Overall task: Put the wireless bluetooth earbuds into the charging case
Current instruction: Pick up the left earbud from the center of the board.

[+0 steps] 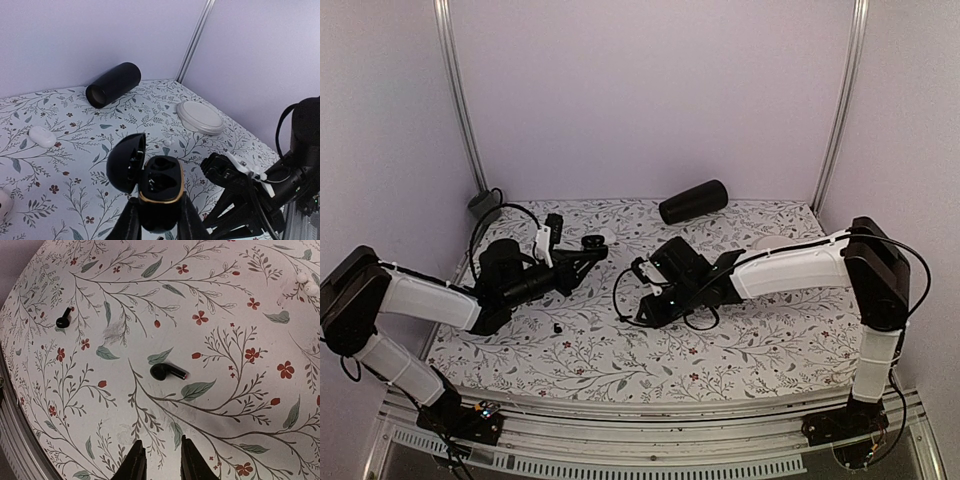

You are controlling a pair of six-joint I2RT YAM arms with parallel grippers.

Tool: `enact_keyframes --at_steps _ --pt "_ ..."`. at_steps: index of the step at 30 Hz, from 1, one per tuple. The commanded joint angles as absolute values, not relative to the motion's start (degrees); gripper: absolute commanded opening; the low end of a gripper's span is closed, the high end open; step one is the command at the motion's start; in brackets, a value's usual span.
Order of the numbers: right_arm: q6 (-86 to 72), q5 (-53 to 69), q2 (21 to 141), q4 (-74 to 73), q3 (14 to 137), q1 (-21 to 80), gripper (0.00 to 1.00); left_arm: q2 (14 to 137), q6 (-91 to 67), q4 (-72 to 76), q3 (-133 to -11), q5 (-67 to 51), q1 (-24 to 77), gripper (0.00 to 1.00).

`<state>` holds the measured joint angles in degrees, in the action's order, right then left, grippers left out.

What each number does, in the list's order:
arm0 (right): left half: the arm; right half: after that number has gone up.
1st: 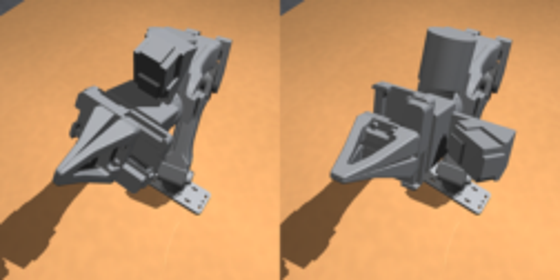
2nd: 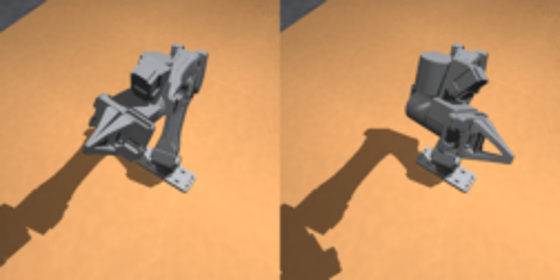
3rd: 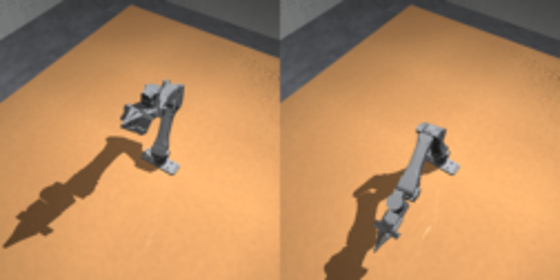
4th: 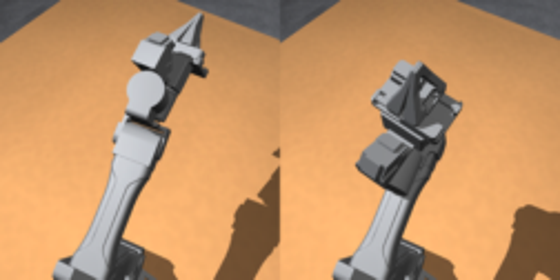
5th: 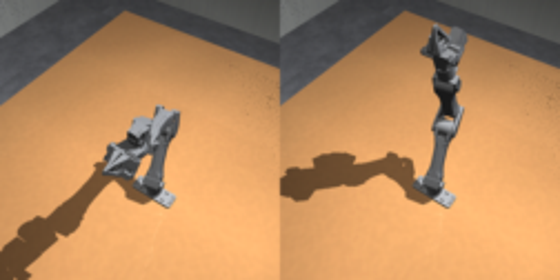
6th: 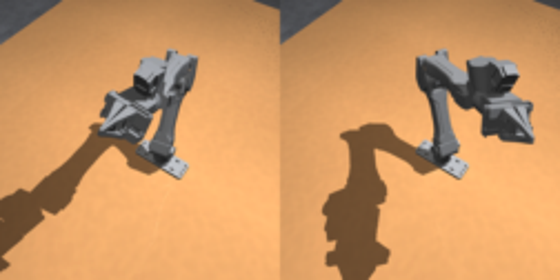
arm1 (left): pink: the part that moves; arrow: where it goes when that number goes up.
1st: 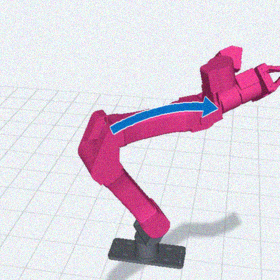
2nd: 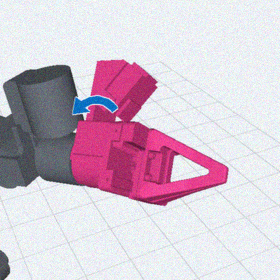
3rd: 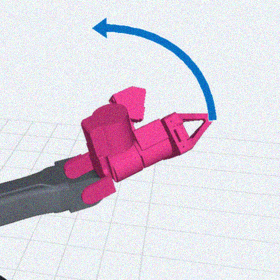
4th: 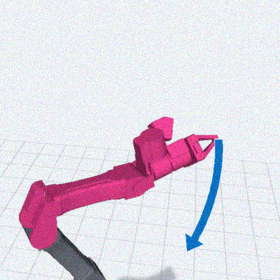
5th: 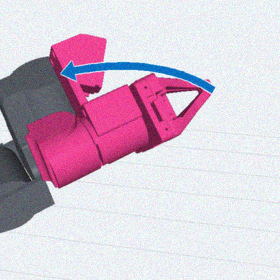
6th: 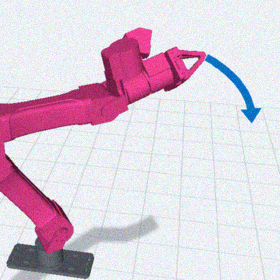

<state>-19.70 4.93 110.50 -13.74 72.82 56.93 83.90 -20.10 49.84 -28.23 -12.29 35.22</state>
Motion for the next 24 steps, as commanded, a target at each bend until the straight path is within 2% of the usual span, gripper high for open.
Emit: enact_keyframes --at_steps 1,17,24 --pt "-20.29 4.89 115.04 -17.47 80.18 56.94 0.26 82.23 -20.55 50.31 -28.22 -11.27 34.43 0.00" --pt "-22.43 3.87 127.18 -29.74 97.44 57.40 0.28 76.66 -22.20 46.58 -27.07 -5.91 30.75 0.00" --pt "-27.73 3.87 129.22 -31.93 98.79 57.62 0.29 74.99 -23.52 46.32 -25.99 -6.56 28.64 0.00"
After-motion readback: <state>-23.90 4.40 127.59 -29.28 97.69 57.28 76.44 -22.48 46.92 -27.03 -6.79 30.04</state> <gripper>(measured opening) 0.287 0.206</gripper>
